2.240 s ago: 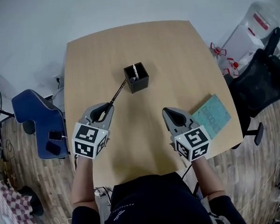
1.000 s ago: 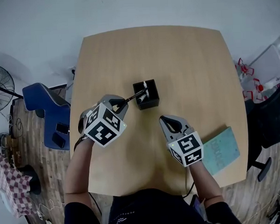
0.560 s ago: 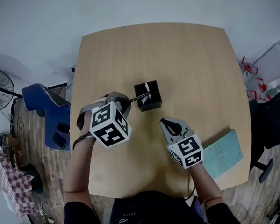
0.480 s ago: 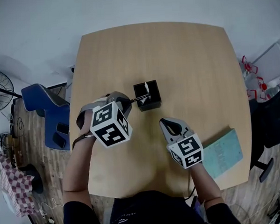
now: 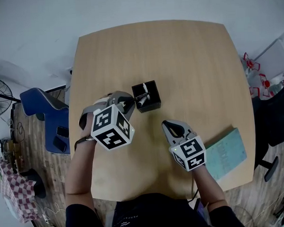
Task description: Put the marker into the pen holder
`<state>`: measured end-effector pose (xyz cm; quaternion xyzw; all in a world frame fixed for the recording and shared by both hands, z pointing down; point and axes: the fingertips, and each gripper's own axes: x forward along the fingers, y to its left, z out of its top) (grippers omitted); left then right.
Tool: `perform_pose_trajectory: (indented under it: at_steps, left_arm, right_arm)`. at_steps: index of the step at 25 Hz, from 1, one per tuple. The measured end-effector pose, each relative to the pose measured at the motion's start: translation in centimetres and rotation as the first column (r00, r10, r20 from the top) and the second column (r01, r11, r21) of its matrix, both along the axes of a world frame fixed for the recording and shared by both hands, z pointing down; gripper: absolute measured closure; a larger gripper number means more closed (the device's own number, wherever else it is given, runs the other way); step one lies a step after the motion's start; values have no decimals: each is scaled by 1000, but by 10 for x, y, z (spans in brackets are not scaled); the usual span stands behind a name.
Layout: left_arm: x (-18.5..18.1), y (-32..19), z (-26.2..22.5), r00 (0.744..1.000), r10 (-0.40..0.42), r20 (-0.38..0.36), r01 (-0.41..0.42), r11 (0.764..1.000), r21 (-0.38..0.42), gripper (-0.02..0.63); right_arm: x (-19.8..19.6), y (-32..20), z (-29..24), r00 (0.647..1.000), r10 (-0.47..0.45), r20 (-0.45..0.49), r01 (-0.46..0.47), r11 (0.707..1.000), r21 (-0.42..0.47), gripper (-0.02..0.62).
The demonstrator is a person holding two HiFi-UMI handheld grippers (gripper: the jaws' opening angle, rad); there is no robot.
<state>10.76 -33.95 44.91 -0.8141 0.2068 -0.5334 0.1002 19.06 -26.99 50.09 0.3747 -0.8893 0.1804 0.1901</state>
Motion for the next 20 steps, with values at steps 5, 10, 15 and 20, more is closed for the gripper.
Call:
perform_pose_trajectory:
  at_steps: [5,10,15,20]
  left_arm:
    - [5,-5,-5,999,-15,-38,16,999,42,522]
    - [7,-8,-9,996,-39,-79,45,996,72,471]
    - [0,-3,-18,988,-83,-127,94,992,87,476]
    - [-12,7,-28,965,-152,-214,171,983,70,519]
  right_arm:
    - [1,3,0,1000,1,1,-1,1000,2,594]
    - [3,8,-1,1000,7,-2,-7,1000,0,594]
    - [5,11,-6,1000,21,-8,-21,1000,12,594]
    - [3,18,-13,999,31,-17,-31,999,25,594]
